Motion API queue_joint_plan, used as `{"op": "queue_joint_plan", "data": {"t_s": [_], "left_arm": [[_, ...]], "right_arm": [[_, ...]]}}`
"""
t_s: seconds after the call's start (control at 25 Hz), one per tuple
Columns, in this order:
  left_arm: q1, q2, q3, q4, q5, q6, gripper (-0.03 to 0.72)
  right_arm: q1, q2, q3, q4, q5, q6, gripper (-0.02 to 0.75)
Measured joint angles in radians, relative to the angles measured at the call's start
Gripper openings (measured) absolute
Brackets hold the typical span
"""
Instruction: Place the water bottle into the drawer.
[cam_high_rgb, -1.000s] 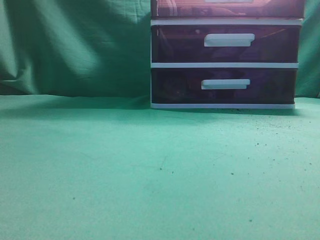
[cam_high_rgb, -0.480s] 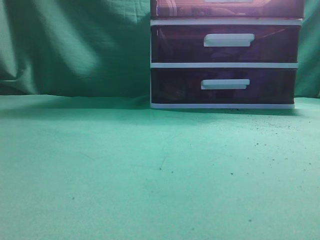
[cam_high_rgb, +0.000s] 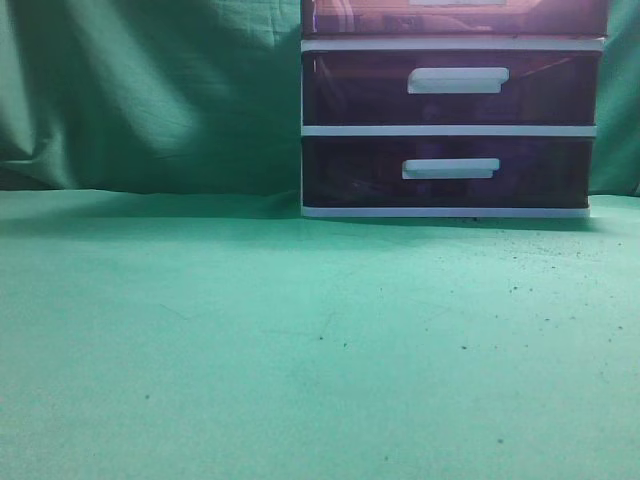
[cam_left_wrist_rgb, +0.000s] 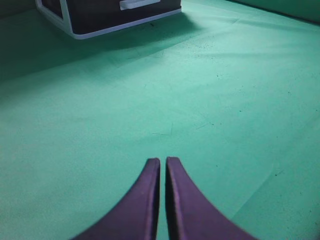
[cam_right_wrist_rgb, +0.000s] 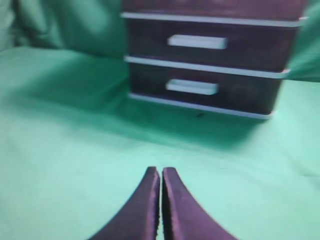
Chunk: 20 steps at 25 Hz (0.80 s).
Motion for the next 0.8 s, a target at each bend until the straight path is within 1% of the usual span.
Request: {"op": "queue_joint_plan", "data": {"t_s": [0.16, 0.32, 0.56, 0.8], "left_arm": [[0.0, 0.0, 0.0, 0.0, 0.0, 0.0, 0.0], [0.0, 0.0, 0.0, 0.0, 0.0, 0.0, 0.0], [0.0, 0.0, 0.0, 0.0, -0.006, -0.002, 0.0], [0.0, 0.0, 0.0, 0.0, -0.006, -0.002, 0.0]], "right_arm": [[-0.118, -0.135, 0.11, -0.022, -0.038, 0.061, 0.0], [-0.196, -0.18, 0.198, -0.04, -0.053, 0.107, 0.0], [-0.226, -0.18, 0.223, -0.139, -0.013, 0.228, 0.0], [-0.227, -0.18, 0.223, -0.16, 0.001, 0.228, 0.0]]}}
